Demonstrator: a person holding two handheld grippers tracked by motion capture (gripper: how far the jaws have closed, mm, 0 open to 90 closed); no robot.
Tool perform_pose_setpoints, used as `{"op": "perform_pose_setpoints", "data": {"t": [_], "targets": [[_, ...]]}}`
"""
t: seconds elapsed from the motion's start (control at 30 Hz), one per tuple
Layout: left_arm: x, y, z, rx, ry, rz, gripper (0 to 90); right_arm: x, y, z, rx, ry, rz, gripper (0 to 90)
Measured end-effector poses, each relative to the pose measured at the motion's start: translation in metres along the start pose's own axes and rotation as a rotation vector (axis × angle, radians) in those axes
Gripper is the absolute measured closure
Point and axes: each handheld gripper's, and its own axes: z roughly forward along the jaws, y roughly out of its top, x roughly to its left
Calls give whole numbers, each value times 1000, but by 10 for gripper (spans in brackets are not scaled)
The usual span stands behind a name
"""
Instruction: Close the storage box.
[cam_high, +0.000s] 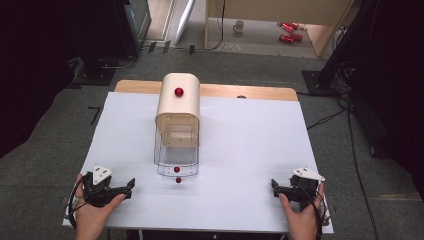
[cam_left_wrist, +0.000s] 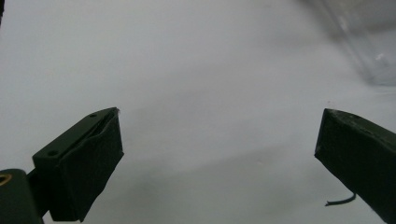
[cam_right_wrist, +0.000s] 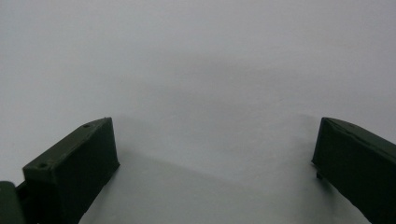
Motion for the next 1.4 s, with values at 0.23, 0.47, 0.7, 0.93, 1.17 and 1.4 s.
{"op": "perform_pose_setpoints", "data": {"t": [0.23, 0.47, 0.7, 0.93, 1.17, 1.4], "targets": [[-20, 9, -14, -51, -42, 17, 10, 0, 0, 0, 1, -1, 0, 0], [-36, 19, -27, -97, -50, 23, 10, 0, 0, 0, -1, -1, -2, 0], [-55, 23, -30, -125, -62, 49, 145, 0, 0, 0, 1, -1, -1, 0], [-83, 27, -27, -122, -109, 64, 157, 0, 0, 0, 1, -1, -1, 0], [-114, 30, -24, -135, -134, 65, 307, 0, 0, 0, 1, -1, -1, 0], [-135, 32, -19, -133, -144, 86, 392, 0, 0, 0, 1, -1, -1, 0]]}}
